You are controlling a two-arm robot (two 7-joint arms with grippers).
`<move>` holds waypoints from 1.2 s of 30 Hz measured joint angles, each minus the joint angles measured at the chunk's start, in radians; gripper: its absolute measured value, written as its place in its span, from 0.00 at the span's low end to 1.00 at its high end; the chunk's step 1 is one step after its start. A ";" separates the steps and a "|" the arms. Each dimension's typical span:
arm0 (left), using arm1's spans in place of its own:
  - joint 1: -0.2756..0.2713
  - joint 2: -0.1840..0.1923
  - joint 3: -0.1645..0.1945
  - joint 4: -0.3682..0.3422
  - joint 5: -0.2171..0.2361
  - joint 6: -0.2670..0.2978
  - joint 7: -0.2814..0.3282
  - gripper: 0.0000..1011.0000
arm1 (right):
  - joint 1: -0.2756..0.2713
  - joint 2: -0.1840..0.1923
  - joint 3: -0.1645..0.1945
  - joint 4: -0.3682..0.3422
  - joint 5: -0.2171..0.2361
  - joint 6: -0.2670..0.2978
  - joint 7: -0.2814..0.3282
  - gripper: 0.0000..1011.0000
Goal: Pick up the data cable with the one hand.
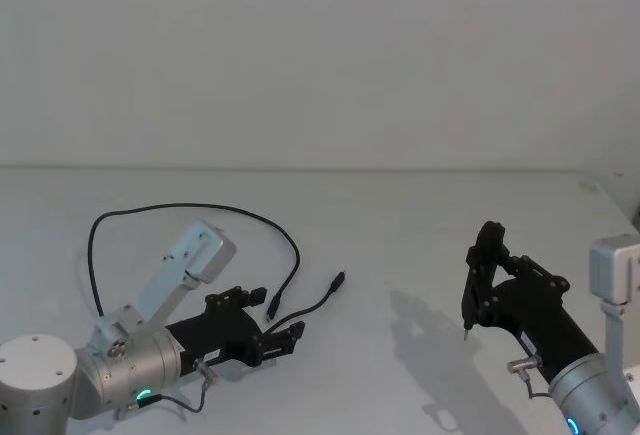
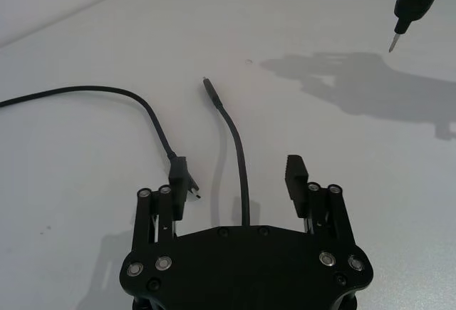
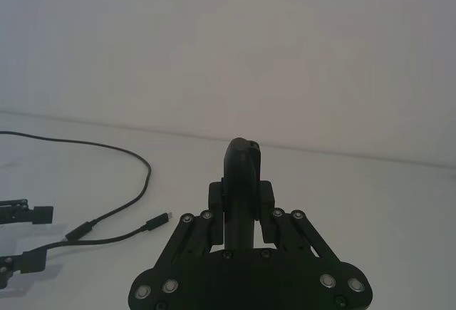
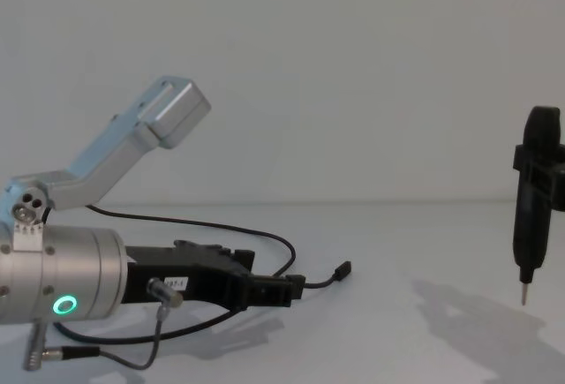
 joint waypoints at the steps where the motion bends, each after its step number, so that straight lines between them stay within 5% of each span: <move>1: -0.001 0.000 0.001 0.001 0.000 0.001 -0.001 0.83 | 0.000 0.000 0.000 0.000 0.000 0.000 0.000 0.28; 27: -0.028 -0.002 0.027 0.019 -0.001 0.045 -0.013 0.05 | 0.000 0.000 0.000 0.000 0.000 0.000 0.000 0.28; 36: -0.028 -0.004 0.021 0.010 0.006 0.046 0.004 0.04 | 0.000 0.000 0.000 0.000 0.000 0.000 0.000 0.28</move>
